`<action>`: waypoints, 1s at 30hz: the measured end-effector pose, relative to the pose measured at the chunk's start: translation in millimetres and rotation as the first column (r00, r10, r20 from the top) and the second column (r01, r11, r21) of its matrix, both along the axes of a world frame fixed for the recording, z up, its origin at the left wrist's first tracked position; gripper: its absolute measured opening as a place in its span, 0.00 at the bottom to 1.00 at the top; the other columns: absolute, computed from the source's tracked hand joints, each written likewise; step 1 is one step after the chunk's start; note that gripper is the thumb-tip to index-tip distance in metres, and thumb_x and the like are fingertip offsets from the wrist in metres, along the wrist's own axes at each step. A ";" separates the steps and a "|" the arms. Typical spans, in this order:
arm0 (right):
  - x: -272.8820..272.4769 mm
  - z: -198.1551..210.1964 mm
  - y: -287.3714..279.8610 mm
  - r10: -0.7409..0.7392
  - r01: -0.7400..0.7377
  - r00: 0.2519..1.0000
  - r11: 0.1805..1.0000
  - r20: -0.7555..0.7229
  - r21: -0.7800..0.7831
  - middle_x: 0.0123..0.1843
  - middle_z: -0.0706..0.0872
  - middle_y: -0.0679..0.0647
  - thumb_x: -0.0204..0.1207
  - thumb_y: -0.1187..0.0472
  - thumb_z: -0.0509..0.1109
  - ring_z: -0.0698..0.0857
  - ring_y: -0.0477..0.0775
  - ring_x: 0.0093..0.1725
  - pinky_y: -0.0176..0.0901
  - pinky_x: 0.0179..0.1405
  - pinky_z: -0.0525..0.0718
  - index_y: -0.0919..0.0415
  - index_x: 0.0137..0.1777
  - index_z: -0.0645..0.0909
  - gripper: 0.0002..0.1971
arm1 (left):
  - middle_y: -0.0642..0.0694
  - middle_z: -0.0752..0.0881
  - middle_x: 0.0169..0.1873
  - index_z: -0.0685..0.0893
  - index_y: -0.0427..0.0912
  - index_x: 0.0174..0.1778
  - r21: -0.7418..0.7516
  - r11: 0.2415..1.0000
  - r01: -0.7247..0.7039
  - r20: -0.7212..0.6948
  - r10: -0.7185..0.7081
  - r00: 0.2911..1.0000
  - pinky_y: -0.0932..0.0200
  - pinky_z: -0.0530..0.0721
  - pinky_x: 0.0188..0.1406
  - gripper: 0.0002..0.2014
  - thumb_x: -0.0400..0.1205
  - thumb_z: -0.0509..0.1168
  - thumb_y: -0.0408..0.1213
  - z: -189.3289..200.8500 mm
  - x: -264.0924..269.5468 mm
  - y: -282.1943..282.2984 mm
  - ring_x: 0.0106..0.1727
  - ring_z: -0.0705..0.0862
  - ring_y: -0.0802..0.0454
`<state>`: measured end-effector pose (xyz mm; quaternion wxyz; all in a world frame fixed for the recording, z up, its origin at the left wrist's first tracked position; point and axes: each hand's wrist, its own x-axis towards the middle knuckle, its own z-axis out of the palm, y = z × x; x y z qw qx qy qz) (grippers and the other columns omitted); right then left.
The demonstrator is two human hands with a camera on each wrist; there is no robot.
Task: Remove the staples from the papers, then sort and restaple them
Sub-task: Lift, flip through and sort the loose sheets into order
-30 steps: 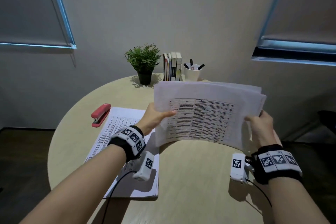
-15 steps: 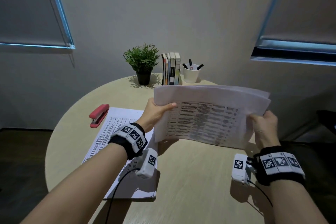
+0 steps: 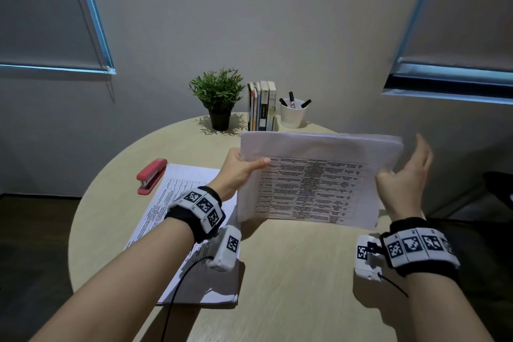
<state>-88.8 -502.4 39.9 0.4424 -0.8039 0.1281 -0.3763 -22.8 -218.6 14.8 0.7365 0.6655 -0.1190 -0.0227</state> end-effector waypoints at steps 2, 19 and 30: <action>5.2 7.8 6.9 -0.058 0.076 0.996 0.933 0.061 -0.352 0.87 0.52 0.54 0.66 0.77 0.64 0.50 0.54 0.86 0.58 0.83 0.44 0.55 0.85 0.55 0.46 | 0.48 0.89 0.38 0.86 0.36 0.50 0.019 1.000 0.012 0.006 -0.012 1.000 0.68 0.84 0.34 0.08 0.75 0.72 0.30 0.6 -0.2 0.0 0.38 0.88 0.62; 22.6 -5.8 10.0 -0.043 -0.032 0.982 0.922 -0.185 -0.385 0.87 0.53 0.51 0.67 0.72 0.67 0.47 0.50 0.86 0.58 0.76 0.29 0.49 0.85 0.55 0.46 | 0.38 0.90 0.46 0.84 0.25 0.55 -0.018 1.000 -0.006 -0.013 0.006 1.000 0.57 0.88 0.43 0.16 0.75 0.72 0.31 -4.9 -2.0 13.5 0.44 0.88 0.47; 16.2 7.9 -12.9 0.184 -0.246 0.968 0.835 0.171 0.493 0.38 0.89 0.46 0.75 0.76 0.68 0.86 0.39 0.35 0.31 0.36 0.83 0.63 0.51 0.85 0.11 | 0.43 0.90 0.44 0.86 0.35 0.50 -0.205 0.978 -0.032 0.031 0.040 0.999 0.53 0.87 0.51 0.08 0.75 0.70 0.27 20.5 0.1 17.5 0.47 0.88 0.49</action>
